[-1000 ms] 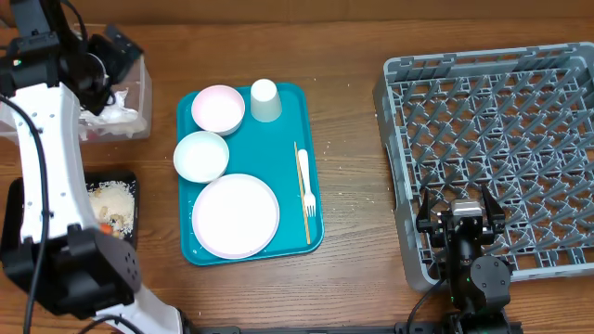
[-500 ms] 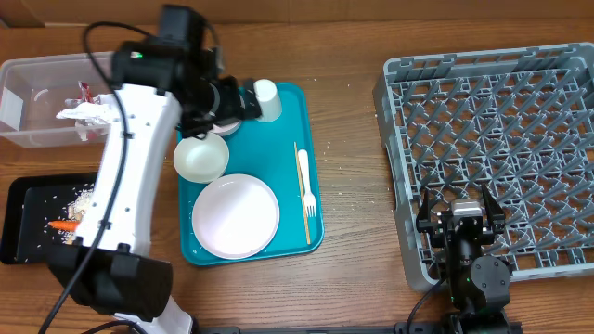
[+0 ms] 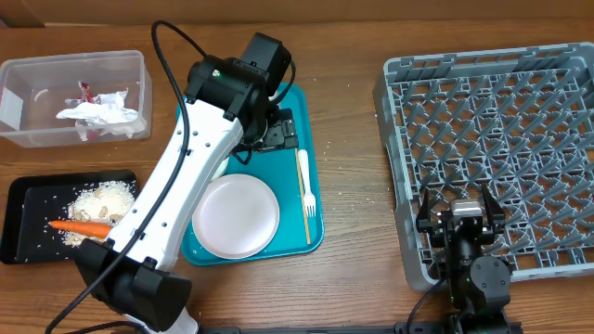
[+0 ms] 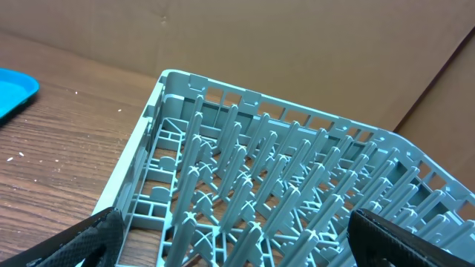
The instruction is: Sort waste into correct bins and load items into the dishwasher rack
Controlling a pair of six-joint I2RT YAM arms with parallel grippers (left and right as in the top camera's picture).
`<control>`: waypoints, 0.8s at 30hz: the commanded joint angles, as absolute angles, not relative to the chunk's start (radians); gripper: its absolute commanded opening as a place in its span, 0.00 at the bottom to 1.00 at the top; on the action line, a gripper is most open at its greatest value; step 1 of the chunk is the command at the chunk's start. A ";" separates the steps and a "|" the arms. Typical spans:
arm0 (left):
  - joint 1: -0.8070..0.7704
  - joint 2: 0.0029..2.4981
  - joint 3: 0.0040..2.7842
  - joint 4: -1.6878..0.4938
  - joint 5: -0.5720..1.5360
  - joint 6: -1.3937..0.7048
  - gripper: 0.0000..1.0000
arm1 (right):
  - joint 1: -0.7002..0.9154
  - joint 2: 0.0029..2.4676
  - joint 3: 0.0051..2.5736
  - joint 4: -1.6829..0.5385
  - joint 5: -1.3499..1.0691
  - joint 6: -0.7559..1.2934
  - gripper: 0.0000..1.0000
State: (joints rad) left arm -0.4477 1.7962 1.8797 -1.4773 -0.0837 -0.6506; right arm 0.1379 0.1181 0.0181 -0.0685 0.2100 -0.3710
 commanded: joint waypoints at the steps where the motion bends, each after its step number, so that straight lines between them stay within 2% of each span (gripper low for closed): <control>1: -0.432 1.792 1.874 -1.477 -0.210 -0.727 1.00 | 0.135 0.118 0.009 -0.062 0.216 -0.371 1.00; 7: -0.320 1.792 1.874 -1.477 -0.274 -0.764 1.00 | 0.135 0.118 0.009 -0.062 0.216 -0.370 1.00; 14: -0.215 1.792 1.874 -1.454 -0.164 -0.767 1.00 | 0.135 0.118 0.009 -0.062 0.216 -0.371 1.00; 24: -0.208 1.792 1.874 -1.454 -0.164 -0.766 1.00 | 0.135 0.118 0.009 -0.062 0.216 -0.371 1.00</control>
